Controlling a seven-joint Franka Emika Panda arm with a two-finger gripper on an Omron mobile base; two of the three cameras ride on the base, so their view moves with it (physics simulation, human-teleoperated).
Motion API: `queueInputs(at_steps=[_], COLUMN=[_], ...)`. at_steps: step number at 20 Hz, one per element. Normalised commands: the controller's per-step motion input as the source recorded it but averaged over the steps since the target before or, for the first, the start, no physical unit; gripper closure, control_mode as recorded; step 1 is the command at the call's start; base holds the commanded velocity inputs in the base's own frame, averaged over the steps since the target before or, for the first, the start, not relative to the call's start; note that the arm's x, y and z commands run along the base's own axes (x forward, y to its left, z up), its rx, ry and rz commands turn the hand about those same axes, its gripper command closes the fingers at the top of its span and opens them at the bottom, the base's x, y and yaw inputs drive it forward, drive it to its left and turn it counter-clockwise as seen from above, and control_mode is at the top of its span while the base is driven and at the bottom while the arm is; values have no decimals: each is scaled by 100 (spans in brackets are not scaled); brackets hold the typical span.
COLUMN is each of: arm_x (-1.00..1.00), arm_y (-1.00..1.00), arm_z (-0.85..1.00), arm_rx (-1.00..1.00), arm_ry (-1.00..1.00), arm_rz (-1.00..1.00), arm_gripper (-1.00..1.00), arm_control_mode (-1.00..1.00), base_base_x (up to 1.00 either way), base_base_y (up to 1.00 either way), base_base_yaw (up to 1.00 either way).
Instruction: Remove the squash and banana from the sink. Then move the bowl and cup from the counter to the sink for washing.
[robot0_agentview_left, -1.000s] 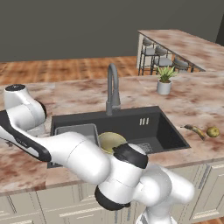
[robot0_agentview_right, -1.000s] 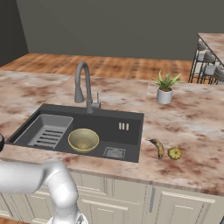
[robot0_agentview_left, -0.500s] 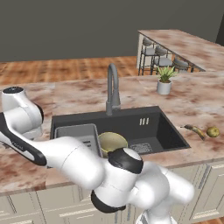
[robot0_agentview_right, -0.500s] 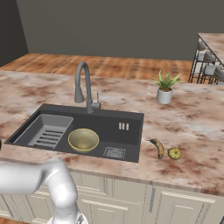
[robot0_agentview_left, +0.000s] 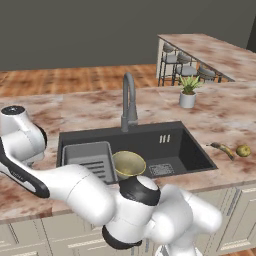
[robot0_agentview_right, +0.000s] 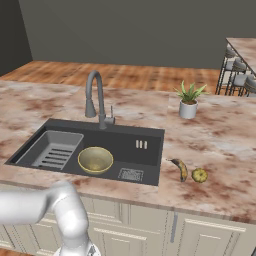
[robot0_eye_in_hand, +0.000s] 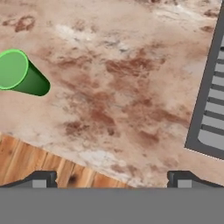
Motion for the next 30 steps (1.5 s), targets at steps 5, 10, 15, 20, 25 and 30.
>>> queueInputs(at_steps=[5,10,15,20,25,30], arm_x=[0,4,9,12,9,9], arm_y=[18,18,19,15,17,23], arm_z=[-9,-7,-9,-8,-6,-8], arm_rx=[3,6,8,7,1,1], arm_ry=[-7,-2,0,0,0,0], arm_rz=[0,0,0,0,0,0], arm_gripper=[-100,-100,-100,-100,-100,-100], arm_control_mode=[-100,-100,-100,-100,-100,-100], base_base_x=[0,0,0,0,0,0], base_base_y=[0,0,0,0,0,0], base_base_yaw=[0,0,0,0,0,0])
